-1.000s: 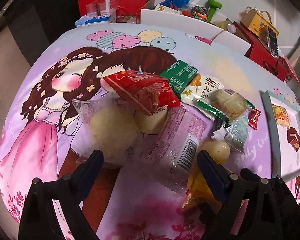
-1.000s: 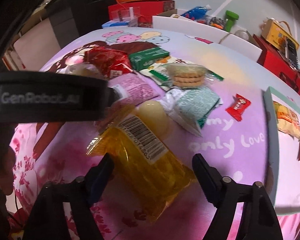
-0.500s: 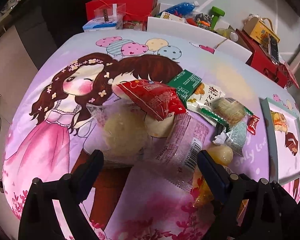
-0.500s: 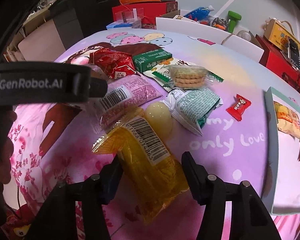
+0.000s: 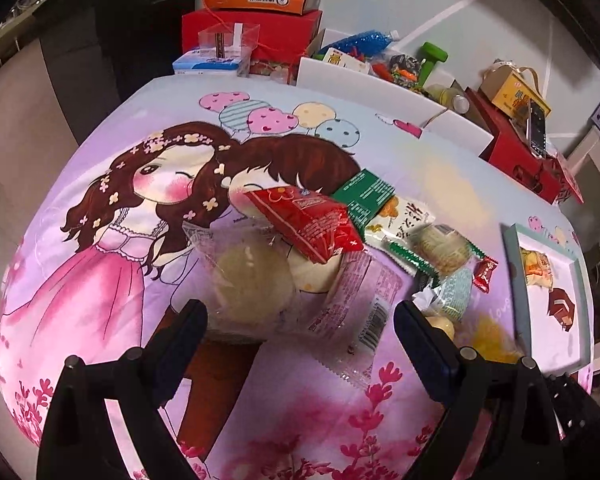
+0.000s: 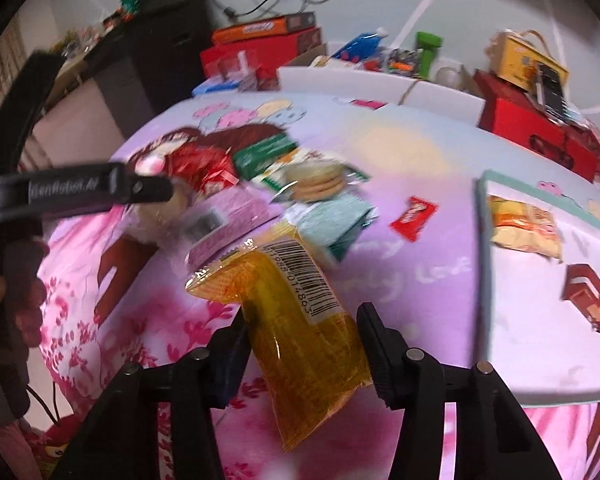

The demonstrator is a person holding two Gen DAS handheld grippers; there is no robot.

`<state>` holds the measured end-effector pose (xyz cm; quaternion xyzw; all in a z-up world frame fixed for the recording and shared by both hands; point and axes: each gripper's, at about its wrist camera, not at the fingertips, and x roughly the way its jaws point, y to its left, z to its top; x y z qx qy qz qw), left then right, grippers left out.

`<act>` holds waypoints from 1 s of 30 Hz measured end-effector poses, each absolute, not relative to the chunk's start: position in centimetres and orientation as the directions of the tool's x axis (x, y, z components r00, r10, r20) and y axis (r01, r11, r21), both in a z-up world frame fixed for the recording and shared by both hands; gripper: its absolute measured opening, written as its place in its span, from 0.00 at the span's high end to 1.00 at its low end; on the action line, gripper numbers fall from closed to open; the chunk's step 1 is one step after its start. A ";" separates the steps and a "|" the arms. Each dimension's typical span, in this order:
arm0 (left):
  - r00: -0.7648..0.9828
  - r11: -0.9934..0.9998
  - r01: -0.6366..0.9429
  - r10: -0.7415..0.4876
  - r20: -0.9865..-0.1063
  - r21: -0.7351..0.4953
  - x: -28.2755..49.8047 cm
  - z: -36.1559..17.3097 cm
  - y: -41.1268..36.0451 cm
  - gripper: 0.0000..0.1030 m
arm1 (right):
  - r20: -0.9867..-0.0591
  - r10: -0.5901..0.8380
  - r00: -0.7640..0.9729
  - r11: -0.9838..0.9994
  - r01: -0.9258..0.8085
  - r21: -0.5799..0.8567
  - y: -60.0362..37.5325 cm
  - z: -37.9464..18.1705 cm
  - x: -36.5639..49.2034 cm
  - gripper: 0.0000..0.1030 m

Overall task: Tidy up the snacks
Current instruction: 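Lift the yellow bread bag with the right gripper while the left gripper grasps a pink pack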

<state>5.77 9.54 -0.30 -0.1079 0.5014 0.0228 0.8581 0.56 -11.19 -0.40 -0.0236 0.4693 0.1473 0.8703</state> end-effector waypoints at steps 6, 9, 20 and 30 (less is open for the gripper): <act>0.503 0.987 -0.075 -0.084 -0.860 -0.141 6.0 0.1 7.4 0.09 | -0.827 0.185 0.531 0.981 -0.149 0.124 -15.1 -0.3 1.9 0.47; 0.488 0.994 -0.023 -0.082 -0.869 -0.106 6.4 -0.3 5.7 0.11 | -0.834 0.173 0.524 0.985 -0.098 0.142 -16.5 -0.5 2.3 0.47; 0.381 0.999 0.048 -0.040 -0.924 -0.023 7.9 -4.5 2.8 0.26 | -0.838 0.193 0.510 0.981 -0.089 0.172 -16.9 -0.8 2.3 0.47; 0.346 0.999 0.035 0.001 -0.938 0.014 8.6 -6.3 2.3 0.45 | -0.857 0.186 0.481 0.982 -0.052 0.184 -17.3 -1.7 2.7 0.47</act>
